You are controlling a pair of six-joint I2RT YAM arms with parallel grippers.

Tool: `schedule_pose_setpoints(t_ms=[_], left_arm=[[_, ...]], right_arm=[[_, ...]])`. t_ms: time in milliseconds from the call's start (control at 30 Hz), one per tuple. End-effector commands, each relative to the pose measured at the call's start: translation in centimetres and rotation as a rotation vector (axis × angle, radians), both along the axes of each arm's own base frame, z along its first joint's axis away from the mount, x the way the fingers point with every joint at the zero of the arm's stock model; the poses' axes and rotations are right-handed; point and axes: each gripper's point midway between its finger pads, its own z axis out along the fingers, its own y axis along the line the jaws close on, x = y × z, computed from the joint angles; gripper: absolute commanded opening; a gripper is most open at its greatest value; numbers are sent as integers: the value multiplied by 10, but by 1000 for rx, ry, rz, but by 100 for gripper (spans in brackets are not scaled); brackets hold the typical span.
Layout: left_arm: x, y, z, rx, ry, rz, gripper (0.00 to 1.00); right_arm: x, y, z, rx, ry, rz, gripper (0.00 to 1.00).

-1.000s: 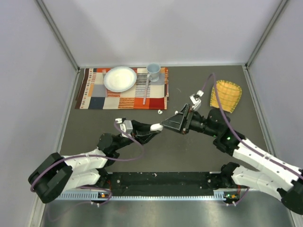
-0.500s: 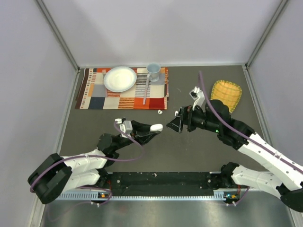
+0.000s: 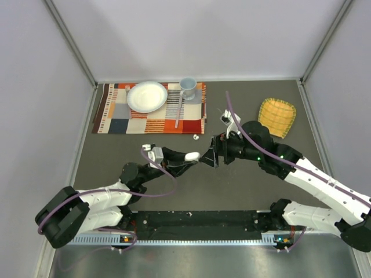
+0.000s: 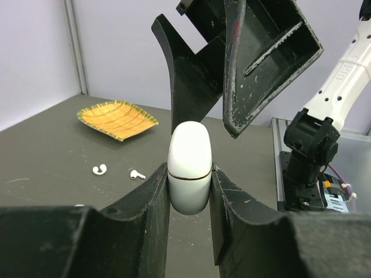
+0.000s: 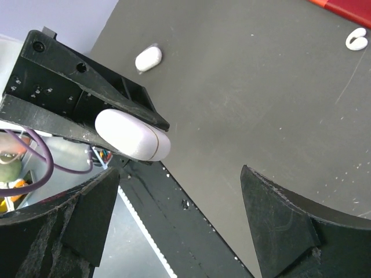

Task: Insert the wireless bluetooth earbuds into the charging case
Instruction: Open the charging case.

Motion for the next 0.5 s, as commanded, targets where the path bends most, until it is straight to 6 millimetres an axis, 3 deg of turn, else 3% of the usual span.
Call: schedule_pose_setpoints(t_ms=[0, 200, 467], left_arm=[[-27, 20, 83, -256, -278, -29, 0], [-36, 27, 96, -297, -291, -40, 0], [-40, 32, 97, -305, -306, -33, 0]], right_arm=[[0, 13, 29, 91, -48, 25, 85], [9, 11, 18, 74, -33, -32, 85], [6, 14, 13, 83, -14, -13, 85]])
